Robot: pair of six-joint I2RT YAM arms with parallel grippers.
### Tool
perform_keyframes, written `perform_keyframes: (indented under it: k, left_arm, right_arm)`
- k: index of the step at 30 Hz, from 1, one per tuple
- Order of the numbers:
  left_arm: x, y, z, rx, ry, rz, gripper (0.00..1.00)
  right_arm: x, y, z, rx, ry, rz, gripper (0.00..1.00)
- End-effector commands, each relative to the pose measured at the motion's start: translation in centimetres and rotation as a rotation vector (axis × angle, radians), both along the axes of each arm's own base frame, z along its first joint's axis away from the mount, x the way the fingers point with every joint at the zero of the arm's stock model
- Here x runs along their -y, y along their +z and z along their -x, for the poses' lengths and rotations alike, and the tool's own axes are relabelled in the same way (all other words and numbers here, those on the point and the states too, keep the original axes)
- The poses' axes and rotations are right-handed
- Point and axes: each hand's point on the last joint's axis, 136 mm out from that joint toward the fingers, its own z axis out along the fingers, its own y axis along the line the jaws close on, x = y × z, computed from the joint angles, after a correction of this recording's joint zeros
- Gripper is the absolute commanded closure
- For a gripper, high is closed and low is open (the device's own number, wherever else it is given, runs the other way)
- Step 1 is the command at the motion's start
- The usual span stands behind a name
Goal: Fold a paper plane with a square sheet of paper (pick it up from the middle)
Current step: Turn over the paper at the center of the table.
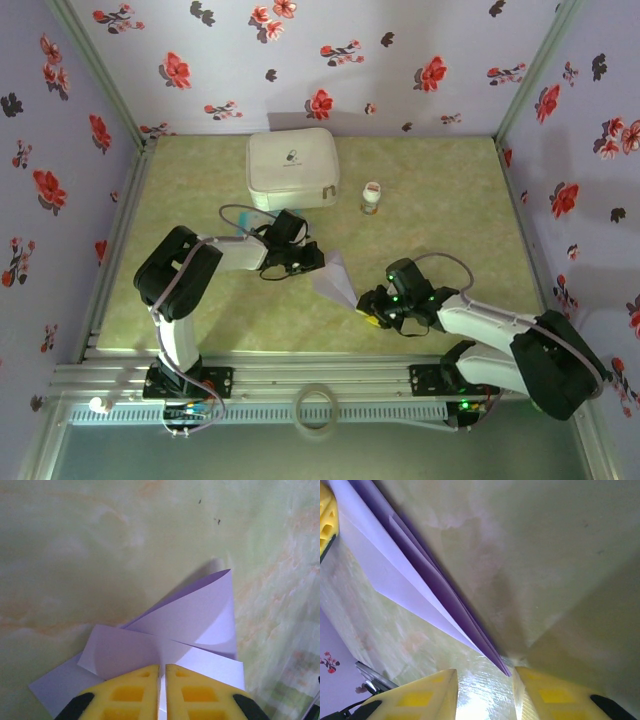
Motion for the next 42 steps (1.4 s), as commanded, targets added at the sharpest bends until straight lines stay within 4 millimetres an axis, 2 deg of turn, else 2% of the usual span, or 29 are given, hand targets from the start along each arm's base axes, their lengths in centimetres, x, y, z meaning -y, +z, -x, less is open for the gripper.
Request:
perform_keyframes:
  k: [1,28,35,42]
  left_arm:
    - [-0.6,-1.4,0.2,-0.045,0.014,-0.034,0.88]
    - [-0.6,-1.3,0.3,-0.046,0.029,-0.018,0.88]
    - [-0.5,-0.7,0.3,-0.041,0.031,-0.011,0.87]
    - [-0.4,-0.3,-0.1,-0.036,0.037,-0.006,0.86]
  right_arm:
    - [-0.6,0.3,-0.4,0.012,0.021,-0.020,0.66]
    - [-1.3,1.1,-2.4,0.123,0.027,-0.036,0.63]
    - [-1.0,0.9,-2.8,0.145,0.051,-0.004,0.70]
    - [-0.9,1.1,-3.1,0.167,0.058,-0.010,0.72]
